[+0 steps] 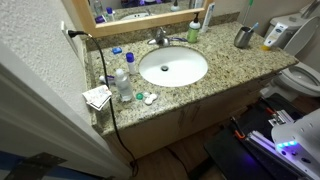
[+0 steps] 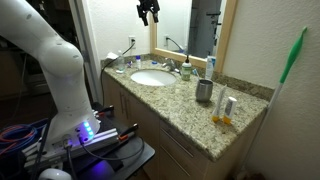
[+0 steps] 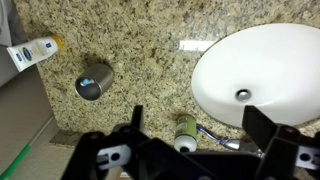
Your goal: Open the tap faucet.
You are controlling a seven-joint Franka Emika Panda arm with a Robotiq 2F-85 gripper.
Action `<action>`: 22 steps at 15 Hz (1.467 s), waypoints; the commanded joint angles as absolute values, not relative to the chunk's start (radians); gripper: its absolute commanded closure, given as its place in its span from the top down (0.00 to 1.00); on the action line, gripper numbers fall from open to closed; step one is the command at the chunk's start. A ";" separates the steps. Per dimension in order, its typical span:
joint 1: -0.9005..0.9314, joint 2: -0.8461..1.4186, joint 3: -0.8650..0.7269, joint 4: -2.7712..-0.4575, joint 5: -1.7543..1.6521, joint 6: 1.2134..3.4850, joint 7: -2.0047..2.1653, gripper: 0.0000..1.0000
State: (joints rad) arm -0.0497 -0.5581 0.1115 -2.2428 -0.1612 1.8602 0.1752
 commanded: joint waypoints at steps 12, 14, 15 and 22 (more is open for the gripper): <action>-0.024 -0.279 0.175 -2.005 -0.242 1.988 0.424 1.00; 0.023 -0.243 0.161 -1.994 -0.145 2.079 0.332 1.00; 0.037 -0.213 0.160 -1.977 -0.105 2.112 0.308 1.00; 0.075 -0.121 0.161 -1.918 -0.037 2.145 0.277 1.00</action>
State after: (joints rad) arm 0.0601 -0.1207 0.1751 -1.9195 -0.0347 2.1473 0.2752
